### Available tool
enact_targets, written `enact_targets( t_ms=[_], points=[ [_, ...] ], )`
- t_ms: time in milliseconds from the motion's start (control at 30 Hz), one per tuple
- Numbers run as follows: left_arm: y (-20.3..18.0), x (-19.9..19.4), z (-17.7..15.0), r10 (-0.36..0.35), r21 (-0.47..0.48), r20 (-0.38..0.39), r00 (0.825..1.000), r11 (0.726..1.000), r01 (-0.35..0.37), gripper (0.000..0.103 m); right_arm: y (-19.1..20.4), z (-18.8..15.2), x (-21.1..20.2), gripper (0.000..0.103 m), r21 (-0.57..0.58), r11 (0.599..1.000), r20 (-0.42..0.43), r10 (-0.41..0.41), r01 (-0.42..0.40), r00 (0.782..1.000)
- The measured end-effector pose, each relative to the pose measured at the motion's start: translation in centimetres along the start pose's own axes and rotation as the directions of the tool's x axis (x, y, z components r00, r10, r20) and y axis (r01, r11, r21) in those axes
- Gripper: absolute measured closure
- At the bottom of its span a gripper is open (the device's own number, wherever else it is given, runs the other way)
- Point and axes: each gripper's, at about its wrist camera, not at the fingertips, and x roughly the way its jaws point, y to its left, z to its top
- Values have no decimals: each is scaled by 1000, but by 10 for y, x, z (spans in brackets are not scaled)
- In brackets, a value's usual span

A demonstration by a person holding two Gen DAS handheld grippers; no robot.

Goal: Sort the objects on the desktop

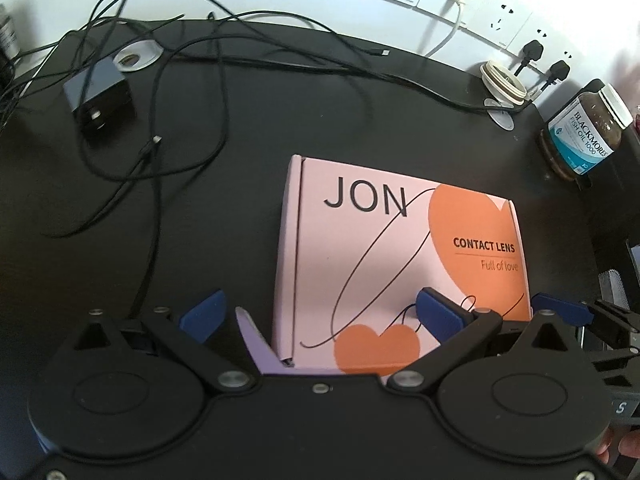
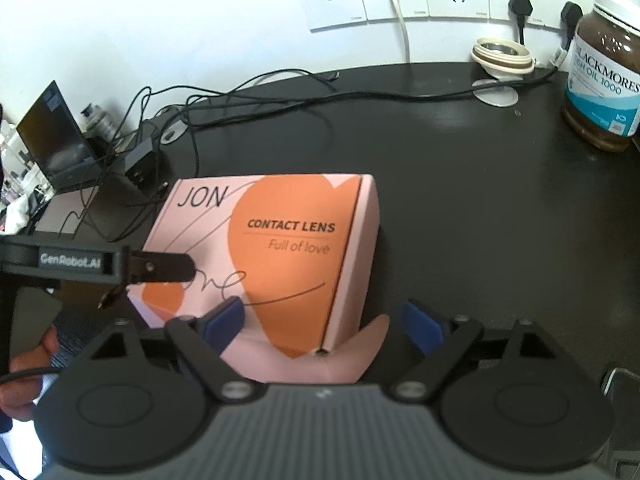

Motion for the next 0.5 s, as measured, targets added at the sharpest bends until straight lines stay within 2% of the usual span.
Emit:
enact_targets(
  t_ms=[300,367,433,500],
  points=[
    [-18,8,8,22,36,16,1000,999,-23,0,-8,21,14,18,-55,998,0,25,-25,1000],
    [-18,8,8,24,36,16,1000,999,-24,0,-7,26,16,22,-78,996,-4,38,-38,999],
    [-17,8,9,20,35,9,1000,999,-20,0,-6,30,16,34,-93,994,-18,61,-62,998],
    [-16,9,9,15,33,8,1000,999,-15,0,-3,32,16,35,-114,991,-26,66,-69,997]
  ],
)
